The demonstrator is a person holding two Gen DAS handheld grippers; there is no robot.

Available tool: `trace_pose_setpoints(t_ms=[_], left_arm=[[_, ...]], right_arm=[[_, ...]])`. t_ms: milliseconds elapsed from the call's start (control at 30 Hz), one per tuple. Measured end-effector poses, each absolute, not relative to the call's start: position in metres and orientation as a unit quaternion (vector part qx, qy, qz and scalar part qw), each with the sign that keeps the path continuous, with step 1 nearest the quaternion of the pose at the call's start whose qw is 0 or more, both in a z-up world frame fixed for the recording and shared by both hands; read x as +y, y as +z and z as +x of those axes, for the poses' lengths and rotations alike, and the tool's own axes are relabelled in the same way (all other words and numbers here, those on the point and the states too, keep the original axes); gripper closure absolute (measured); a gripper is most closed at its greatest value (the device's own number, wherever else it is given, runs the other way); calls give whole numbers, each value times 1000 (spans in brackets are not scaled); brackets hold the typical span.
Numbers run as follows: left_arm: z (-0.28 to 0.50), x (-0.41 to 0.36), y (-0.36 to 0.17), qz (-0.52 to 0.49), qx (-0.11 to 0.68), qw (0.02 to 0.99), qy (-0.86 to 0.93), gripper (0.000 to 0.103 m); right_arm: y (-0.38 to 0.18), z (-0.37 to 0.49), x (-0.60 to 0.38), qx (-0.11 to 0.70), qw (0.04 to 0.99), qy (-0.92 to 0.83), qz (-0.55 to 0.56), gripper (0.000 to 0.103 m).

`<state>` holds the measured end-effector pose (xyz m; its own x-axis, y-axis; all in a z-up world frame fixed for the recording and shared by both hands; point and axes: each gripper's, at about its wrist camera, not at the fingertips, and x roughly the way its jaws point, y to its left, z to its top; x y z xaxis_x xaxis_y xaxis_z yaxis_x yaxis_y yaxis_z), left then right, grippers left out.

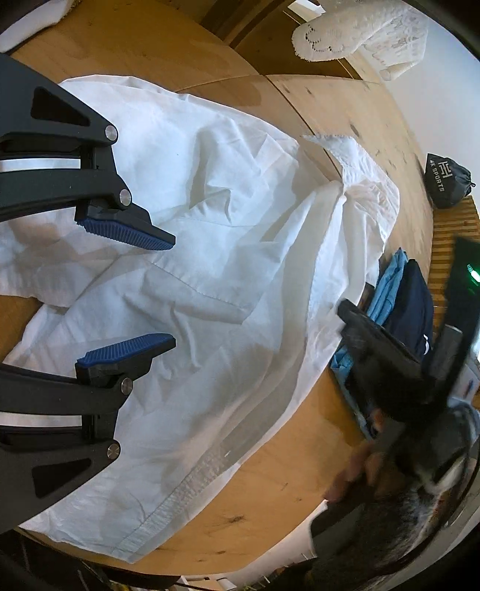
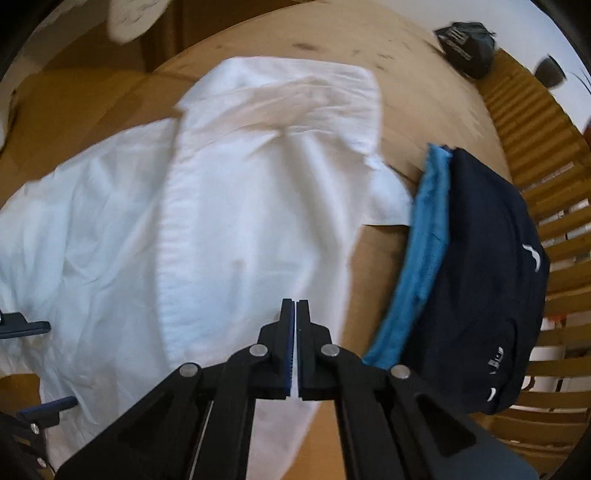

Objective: Fold clothes

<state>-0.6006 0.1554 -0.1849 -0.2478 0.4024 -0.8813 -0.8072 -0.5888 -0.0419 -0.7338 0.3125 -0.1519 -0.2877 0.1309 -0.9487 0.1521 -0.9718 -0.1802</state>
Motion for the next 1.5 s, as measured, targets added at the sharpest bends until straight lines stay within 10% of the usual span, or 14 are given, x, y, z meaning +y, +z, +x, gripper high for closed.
trace_pose_setpoints(t_ms=[167, 367, 567, 667, 1267, 1500], left_arm=[[-600, 157, -187, -469, 220, 400, 756, 58], [-601, 157, -187, -471, 222, 398, 755, 58], [-604, 156, -190, -478, 227, 393, 752, 58], [-604, 158, -197, -484, 238, 389, 747, 58], [-668, 157, -162, -453, 181, 376, 788, 58], [-722, 169, -213, -492, 182, 301, 797, 54]], right_arm=[[-121, -711, 300, 95, 78, -811, 572, 56], [-123, -692, 255, 155, 109, -799, 570, 50], [-155, -705, 256, 175, 72, -785, 589, 52], [-153, -711, 286, 78, 93, -791, 600, 100], [-162, -699, 374, -25, 77, -801, 593, 87], [-172, -695, 382, -44, 76, -803, 590, 100]])
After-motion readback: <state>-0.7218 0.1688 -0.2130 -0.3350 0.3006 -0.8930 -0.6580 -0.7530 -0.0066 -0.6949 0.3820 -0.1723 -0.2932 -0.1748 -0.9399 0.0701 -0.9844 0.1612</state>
